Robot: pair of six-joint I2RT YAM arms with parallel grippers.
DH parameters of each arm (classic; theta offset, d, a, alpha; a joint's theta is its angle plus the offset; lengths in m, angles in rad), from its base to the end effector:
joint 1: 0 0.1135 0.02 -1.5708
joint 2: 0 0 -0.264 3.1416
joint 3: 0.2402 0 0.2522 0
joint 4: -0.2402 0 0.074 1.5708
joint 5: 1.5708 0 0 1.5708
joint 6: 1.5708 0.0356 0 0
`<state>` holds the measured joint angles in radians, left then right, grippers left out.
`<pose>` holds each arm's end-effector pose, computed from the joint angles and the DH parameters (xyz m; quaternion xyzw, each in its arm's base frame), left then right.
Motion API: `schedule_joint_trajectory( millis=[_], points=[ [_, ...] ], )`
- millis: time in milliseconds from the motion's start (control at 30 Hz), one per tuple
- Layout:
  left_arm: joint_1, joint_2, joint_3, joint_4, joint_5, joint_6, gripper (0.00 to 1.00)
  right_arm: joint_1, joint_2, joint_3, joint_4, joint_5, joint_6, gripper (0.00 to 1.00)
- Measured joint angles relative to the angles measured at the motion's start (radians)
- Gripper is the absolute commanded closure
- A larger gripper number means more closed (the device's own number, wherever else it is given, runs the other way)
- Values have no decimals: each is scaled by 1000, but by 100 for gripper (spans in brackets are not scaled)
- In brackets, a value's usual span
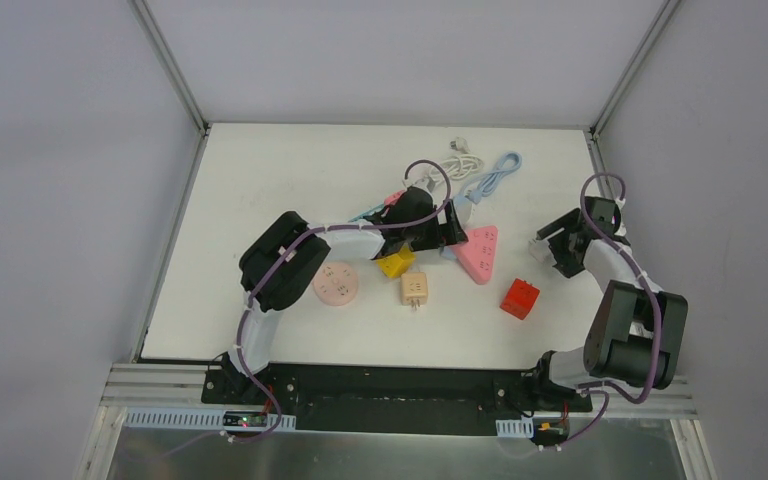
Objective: Pull the plug off the socket
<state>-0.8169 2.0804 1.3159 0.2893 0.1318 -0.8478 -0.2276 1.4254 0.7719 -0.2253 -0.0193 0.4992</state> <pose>0.3144 -0.3417 0.1677 0.0211 0.8522 -0.4222 0.3082 0.2755 -0.0631 0.1890 0.3313 0.8804 0.0549 0.3348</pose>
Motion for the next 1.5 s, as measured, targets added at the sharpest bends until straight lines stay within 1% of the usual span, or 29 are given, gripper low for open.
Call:
schedule_joint_trajectory(
  millis=[167,333,400,500,633,767,833,933,1000,1100,1167,1233,1267,1300,1500],
  points=[
    [0,-7,-20,24,0,0,14,0,-71,0,-12,41,-8,23],
    [1,-13,-38,38,-8,-2,18,15,-147,10,-15,-29,-52,21],
    [1,-14,-41,43,-11,-2,22,46,-156,25,-14,-67,-67,20],
    [1,-14,-49,58,-11,-12,26,138,-149,53,5,-141,-82,20],
    [6,-14,-56,79,-5,-30,36,266,-72,101,44,-194,-84,20],
    [13,-14,-63,96,10,-45,46,361,72,175,68,-199,-77,22],
    [14,-14,-64,99,18,-53,49,392,150,232,62,-192,-73,26],
    [14,-14,-65,99,18,-55,53,420,245,320,54,-173,-69,32],
    [14,-14,-65,99,19,-55,55,437,302,380,43,-161,-67,40],
    [16,-14,-65,98,19,-57,58,456,362,439,26,-148,-64,56],
    [18,-14,-64,97,19,-58,59,466,381,453,14,-143,-64,70],
    [19,-14,-64,94,19,-61,61,475,391,462,-7,-134,-66,88],
    [19,-14,-64,93,18,-62,62,480,397,474,-27,-125,-60,95],
    [19,-14,-64,93,18,-62,63,483,403,488,-45,-116,-66,100],
    [20,-14,-54,73,13,-63,68,516,449,597,-169,-41,-89,100]
  ],
)
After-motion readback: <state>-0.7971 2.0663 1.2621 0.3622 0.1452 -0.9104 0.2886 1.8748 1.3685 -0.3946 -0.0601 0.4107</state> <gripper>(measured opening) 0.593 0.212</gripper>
